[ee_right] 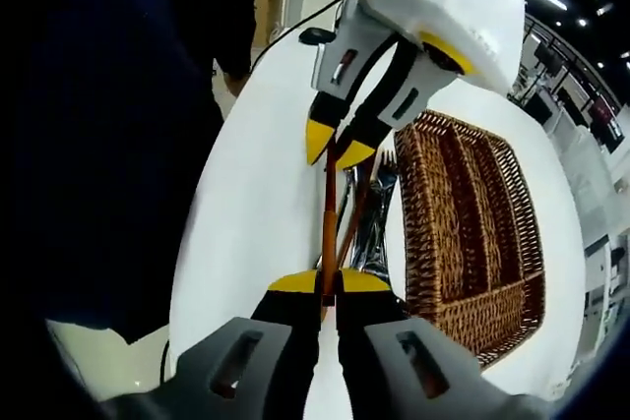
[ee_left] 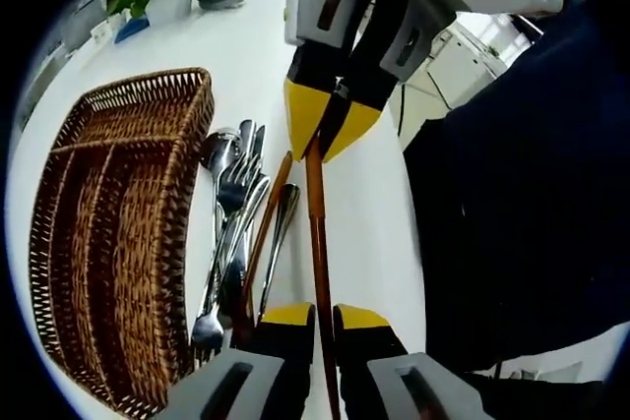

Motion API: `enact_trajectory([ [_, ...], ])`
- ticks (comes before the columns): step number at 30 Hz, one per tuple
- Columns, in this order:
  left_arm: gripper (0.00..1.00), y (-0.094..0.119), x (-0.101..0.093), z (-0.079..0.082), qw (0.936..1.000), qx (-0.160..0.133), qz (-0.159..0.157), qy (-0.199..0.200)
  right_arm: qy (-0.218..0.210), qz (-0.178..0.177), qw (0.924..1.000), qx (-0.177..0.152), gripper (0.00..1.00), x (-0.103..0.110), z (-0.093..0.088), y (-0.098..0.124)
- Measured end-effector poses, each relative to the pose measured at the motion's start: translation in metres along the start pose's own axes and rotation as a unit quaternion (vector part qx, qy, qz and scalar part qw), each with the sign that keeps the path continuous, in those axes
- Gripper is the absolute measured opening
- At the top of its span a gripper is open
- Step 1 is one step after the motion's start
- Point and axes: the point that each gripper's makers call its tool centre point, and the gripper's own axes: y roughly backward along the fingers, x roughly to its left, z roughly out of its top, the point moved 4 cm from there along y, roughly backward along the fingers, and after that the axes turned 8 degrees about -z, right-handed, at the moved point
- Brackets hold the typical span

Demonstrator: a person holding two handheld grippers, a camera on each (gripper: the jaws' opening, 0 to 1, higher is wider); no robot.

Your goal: Arrange the knives, forks, and spoons in their matching storage slots by inserting each utensil handle-first until every utensil is classified and aligned in the correct compartment

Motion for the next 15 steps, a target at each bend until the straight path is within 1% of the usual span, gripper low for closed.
enact_trajectory([
  [1, 0.07, -0.0003, 0.0, 0.0001, 1.0, 0.001, 0.0, 0.002, 0.009, -0.001, 1.0, 0.004, 0.03, -0.0008, -0.0001, 0.0001],
  [5, 0.06, -0.001, 0.0, 0.0007, 1.0, 0.006, -0.002, 0.007, 0.012, 0.001, 0.9999, 0.006, 0.03, -0.0008, 0.0005, 0.0003],
  [9, 0.05, -0.0005, 0.0026, 0.0001, 0.9997, 0.01, 0.01, 0.018, 0.009, -0.002, 0.9999, 0.005, 0.03, -0.002, 0.0007, 0.0006],
  [13, 0.04, 0.0035, 0.0024, 0.0006, 0.9995, 0.0, 0.013, 0.028, 0.007, -0.012, 0.9999, 0.001, 0.04, -0.0043, 0.0007, 0.0023],
  [15, 0.04, 0.0063, 0.005, 0.0003, 0.9992, -0.007, 0.022, 0.031, 0.007, -0.023, 0.9997, -0.003, 0.05, -0.0075, 0.0012, 0.0033],
])
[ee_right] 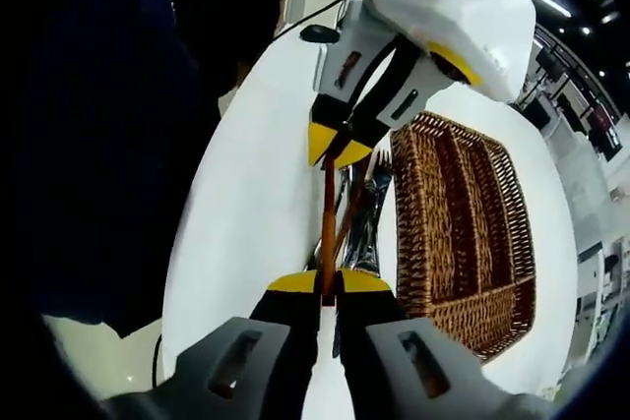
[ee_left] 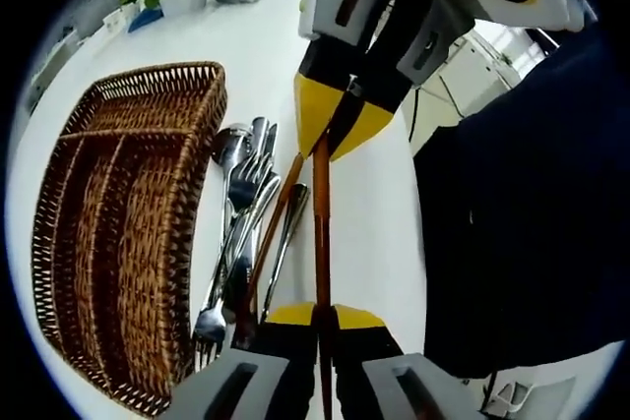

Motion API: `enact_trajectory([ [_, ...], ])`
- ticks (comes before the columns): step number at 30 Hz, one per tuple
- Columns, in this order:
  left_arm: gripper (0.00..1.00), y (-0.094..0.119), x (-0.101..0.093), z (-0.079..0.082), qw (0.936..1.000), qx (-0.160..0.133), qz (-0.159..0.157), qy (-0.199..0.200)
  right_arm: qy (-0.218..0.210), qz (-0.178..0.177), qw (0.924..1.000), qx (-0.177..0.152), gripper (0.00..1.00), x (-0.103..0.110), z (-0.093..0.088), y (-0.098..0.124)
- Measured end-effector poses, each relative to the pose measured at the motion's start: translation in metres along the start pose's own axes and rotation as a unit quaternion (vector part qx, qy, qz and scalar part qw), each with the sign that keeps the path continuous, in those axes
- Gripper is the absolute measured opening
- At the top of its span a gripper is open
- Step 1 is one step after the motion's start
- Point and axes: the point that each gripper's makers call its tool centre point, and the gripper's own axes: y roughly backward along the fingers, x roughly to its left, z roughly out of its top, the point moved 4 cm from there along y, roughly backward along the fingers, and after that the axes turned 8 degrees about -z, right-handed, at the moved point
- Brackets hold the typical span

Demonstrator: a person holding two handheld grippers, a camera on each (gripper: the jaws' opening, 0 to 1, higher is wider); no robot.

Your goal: Arrange the knives, forks, and spoons in their matching storage slots by inserting each utensil handle-first until every utensil is classified and aligned in the correct compartment

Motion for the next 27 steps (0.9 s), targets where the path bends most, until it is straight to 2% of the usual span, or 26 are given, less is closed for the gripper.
enact_trajectory([
  [2, 0.03, 0.002, 0.002, 0.0, 0.9999, -0.005, 0.009, -0.001, -0.001, -0.006, 1.0, -0.002, 0.05, -0.001, 0.001, 0.001],
  [4, 0.03, 0.003, 0.005, 0.002, 0.9997, -0.016, 0.02, 0.006, 0.0, -0.03, 0.9996, -0.004, 0.06, -0.008, -0.001, 0.0],
  [6, 0.03, 0.003, 0.007, 0.001, 0.9995, -0.023, 0.021, 0.006, -0.022, -0.027, 0.9994, -0.003, 0.06, -0.008, -0.002, -0.001],
  [9, 0.03, 0.004, 0.009, 0.001, 0.9987, -0.04, 0.022, 0.021, -0.039, -0.051, 0.9979, -0.011, 0.08, -0.015, -0.002, 0.0],
  [12, 0.03, 0.006, 0.009, 0.003, 0.998, -0.054, 0.018, 0.027, -0.083, -0.075, 0.9932, -0.032, 0.21, -0.022, 0.002, 0.003],
  [15, 0.03, 0.007, 0.012, 0.004, 0.9972, -0.062, 0.02, 0.036, -0.112, -0.1, 0.988, -0.035, 0.23, -0.032, -0.001, 0.008],
  [18, 0.03, 0.01, 0.016, 0.007, 0.9947, -0.083, 0.024, 0.056, -0.166, -0.131, 0.9759, -0.054, 0.3, -0.04, 0.001, 0.016],
  [22, 0.03, 0.016, 0.02, 0.011, 0.9877, -0.119, 0.034, 0.096, -0.229, -0.185, 0.9529, -0.073, 0.31, -0.054, -0.001, 0.032],
  [23, 0.03, 0.018, 0.021, 0.013, 0.9844, -0.134, 0.036, 0.108, -0.254, -0.205, 0.9423, -0.074, 0.31, -0.058, -0.004, 0.035],
  [25, 0.03, 0.021, 0.022, 0.015, 0.9801, -0.15, 0.039, 0.124, -0.288, -0.216, 0.9292, -0.084, 0.31, -0.06, -0.006, 0.038],
  [27, 0.03, 0.025, 0.022, 0.018, 0.973, -0.173, 0.041, 0.148, -0.338, -0.228, 0.9076, -0.101, 0.31, -0.062, -0.009, 0.041],
])
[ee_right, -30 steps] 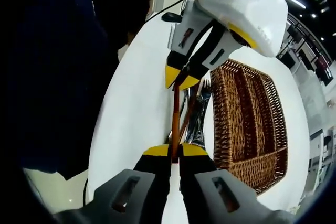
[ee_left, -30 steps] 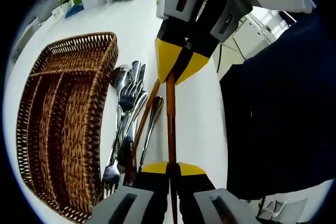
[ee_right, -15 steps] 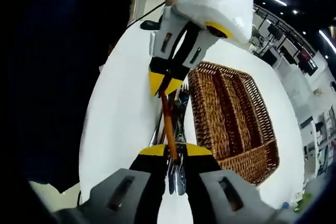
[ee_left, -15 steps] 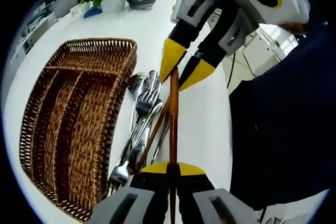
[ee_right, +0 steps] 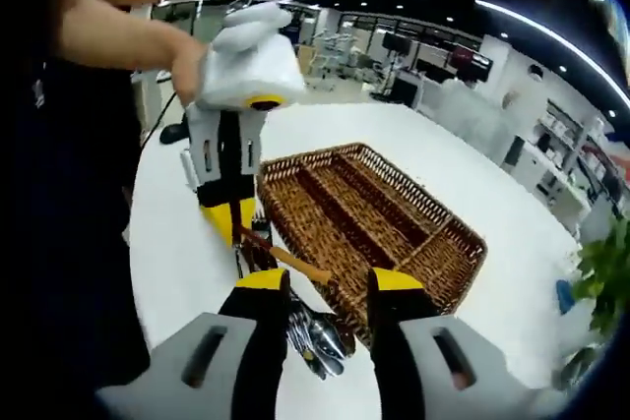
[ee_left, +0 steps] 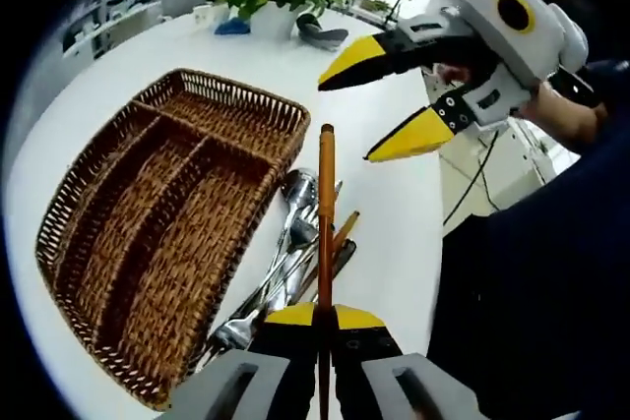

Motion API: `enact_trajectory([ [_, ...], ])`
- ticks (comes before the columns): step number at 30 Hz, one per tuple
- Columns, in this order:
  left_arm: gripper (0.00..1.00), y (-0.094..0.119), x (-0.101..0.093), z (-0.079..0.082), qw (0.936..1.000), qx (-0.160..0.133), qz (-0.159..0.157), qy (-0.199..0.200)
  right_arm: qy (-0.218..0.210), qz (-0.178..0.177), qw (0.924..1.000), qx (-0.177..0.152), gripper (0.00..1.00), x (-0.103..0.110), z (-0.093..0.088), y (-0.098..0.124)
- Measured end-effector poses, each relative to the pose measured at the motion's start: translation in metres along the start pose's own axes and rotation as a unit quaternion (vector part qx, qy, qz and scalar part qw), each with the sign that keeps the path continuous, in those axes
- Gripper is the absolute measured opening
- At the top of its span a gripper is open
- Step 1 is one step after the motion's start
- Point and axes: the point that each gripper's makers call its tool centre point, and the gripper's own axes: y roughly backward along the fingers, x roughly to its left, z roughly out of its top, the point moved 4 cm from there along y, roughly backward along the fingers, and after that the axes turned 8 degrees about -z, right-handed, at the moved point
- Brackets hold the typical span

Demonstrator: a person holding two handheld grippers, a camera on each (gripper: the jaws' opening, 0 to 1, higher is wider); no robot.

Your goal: Arrange the knives, forks, and spoons in their matching storage slots by inserting each utensil handle-first until every utensil is classified and aligned in the correct compartment

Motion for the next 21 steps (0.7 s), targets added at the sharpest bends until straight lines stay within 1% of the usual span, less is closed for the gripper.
enact_trajectory([
  [1, 0.03, 0.001, 0.0, 0.001, 0.9999, -0.009, 0.003, 0.01, -0.033, 0.005, 0.9994, -0.004, 0.32, 0.001, -0.001, 0.0],
  [2, 0.03, 0.002, 0.0, 0.003, 0.9996, -0.02, 0.004, 0.021, -0.058, 0.015, 0.9982, 0.0, 0.32, 0.005, -0.004, 0.0],
  [3, 0.03, 0.002, 0.001, 0.004, 0.9993, -0.027, 0.006, 0.025, -0.066, 0.017, 0.9977, -0.001, 0.32, 0.006, -0.004, -0.001],
  [5, 0.03, 0.004, 0.001, 0.007, 0.9982, -0.044, 0.012, 0.039, -0.064, 0.014, 0.9978, 0.003, 0.32, 0.007, -0.007, -0.002],
  [7, 0.03, 0.007, 0.002, 0.013, 0.9959, -0.072, 0.024, 0.049, -0.068, 0.014, 0.9975, 0.005, 0.32, 0.01, -0.007, -0.002],
  [8, 0.03, 0.008, 0.002, 0.015, 0.9942, -0.085, 0.028, 0.059, -0.075, 0.015, 0.997, 0.006, 0.32, 0.012, -0.007, -0.002],
  [9, 0.03, 0.008, 0.001, 0.015, 0.9936, -0.088, 0.025, 0.067, -0.083, 0.015, 0.9964, 0.004, 0.31, 0.013, -0.007, -0.002],
  [11, 0.03, 0.009, 0.004, 0.016, 0.9908, -0.106, 0.041, 0.074, -0.113, 0.024, 0.9933, 0.0, 0.29, 0.018, -0.005, -0.002],
  [12, 0.03, 0.01, 0.003, 0.016, 0.9898, -0.112, 0.041, 0.078, -0.122, 0.026, 0.9921, -0.003, 0.27, 0.019, -0.004, -0.003],
  [14, 0.03, 0.009, 0.001, 0.015, 0.9884, -0.121, 0.049, 0.079, -0.15, 0.027, 0.9882, -0.011, 0.24, 0.02, -0.001, -0.003],
  [16, 0.03, 0.009, 0.0, 0.017, 0.9849, -0.137, 0.056, 0.089, -0.188, 0.031, 0.9815, -0.017, 0.24, 0.021, 0.002, -0.004],
  [17, 0.03, 0.009, 0.0, 0.018, 0.9823, -0.151, 0.061, 0.093, -0.205, 0.035, 0.978, -0.021, 0.23, 0.022, 0.004, -0.005],
  [19, 0.03, 0.01, -0.002, 0.021, 0.9773, -0.17, 0.07, 0.106, -0.233, 0.037, 0.9715, -0.024, 0.22, 0.023, 0.005, -0.006],
  [21, 0.03, 0.009, -0.003, 0.021, 0.9754, -0.176, 0.074, 0.11, -0.249, 0.043, 0.9672, -0.025, 0.22, 0.025, 0.006, -0.007],
])
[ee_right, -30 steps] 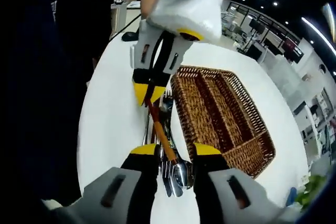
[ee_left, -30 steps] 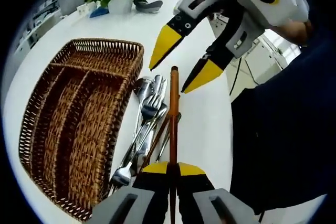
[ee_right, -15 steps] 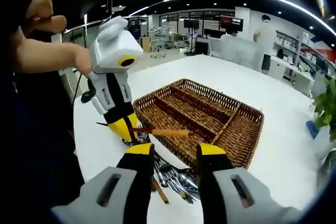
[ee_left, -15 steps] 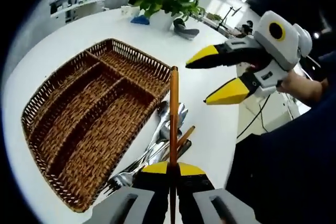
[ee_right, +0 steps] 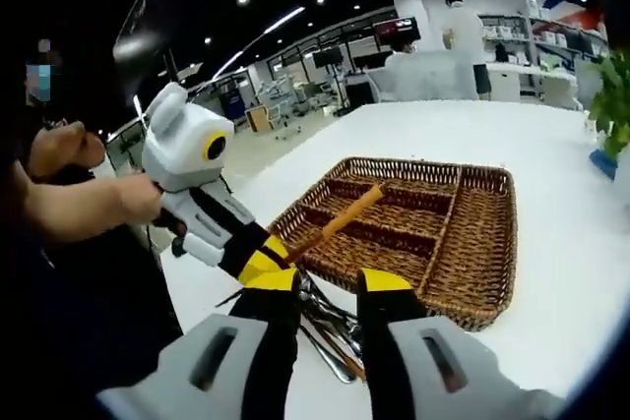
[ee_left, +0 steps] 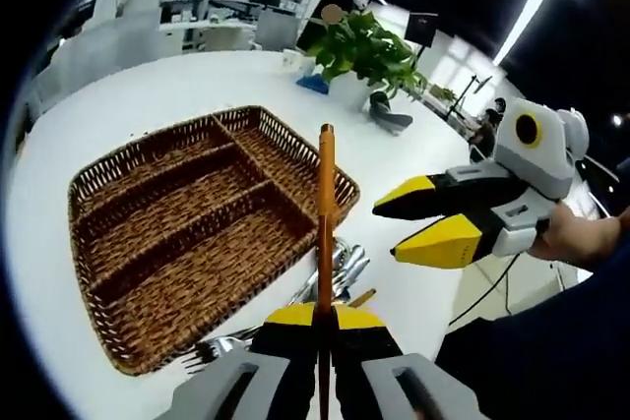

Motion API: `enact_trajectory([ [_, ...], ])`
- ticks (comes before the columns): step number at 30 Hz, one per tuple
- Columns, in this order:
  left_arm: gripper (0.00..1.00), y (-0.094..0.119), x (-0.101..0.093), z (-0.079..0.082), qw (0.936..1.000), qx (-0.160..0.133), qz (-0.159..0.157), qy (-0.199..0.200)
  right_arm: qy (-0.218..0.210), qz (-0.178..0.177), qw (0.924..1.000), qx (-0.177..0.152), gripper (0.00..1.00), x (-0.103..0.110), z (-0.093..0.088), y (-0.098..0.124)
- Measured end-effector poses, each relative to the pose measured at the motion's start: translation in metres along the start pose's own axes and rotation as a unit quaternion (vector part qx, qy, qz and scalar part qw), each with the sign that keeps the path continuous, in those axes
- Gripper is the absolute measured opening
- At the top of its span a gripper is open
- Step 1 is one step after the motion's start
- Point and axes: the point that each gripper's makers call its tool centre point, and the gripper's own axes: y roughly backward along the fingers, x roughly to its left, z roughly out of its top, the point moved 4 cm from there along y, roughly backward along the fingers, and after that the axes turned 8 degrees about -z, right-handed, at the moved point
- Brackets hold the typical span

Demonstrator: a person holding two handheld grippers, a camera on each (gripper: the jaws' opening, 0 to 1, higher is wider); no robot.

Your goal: Arrange the knives, forks, and spoons in their matching storage slots by inserting each utensil handle-first until every utensil is classified and aligned in the correct compartment

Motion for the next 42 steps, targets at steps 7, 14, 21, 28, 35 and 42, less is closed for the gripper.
enact_trajectory([
  [7, 0.03, -0.005, -0.005, 0.004, 0.9971, -0.06, 0.019, 0.043, -0.093, -0.001, 0.9957, -0.005, 0.21, 0.0, -0.002, -0.007],
  [14, 0.03, -0.001, -0.008, 0.011, 0.9943, -0.092, 0.026, 0.047, -0.147, 0.013, 0.9889, -0.02, 0.17, 0.005, 0.005, -0.012],
  [21, 0.03, -0.002, -0.011, 0.016, 0.9926, -0.107, 0.031, 0.049, -0.199, 0.034, 0.9788, -0.036, 0.13, 0.008, 0.012, -0.016],
  [28, 0.03, -0.002, -0.012, 0.02, 0.9912, -0.116, 0.024, 0.058, -0.237, 0.046, 0.9696, -0.042, 0.13, 0.004, 0.013, -0.015],
  [35, 0.04, -0.004, -0.018, 0.022, 0.9912, -0.12, 0.019, 0.053, -0.245, 0.056, 0.9666, -0.049, 0.1, 0.006, 0.015, -0.016],
  [42, 0.04, -0.003, -0.023, 0.022, 0.9912, -0.121, 0.014, 0.052, -0.255, 0.064, 0.9638, -0.047, 0.07, 0.01, 0.013, -0.016],
])
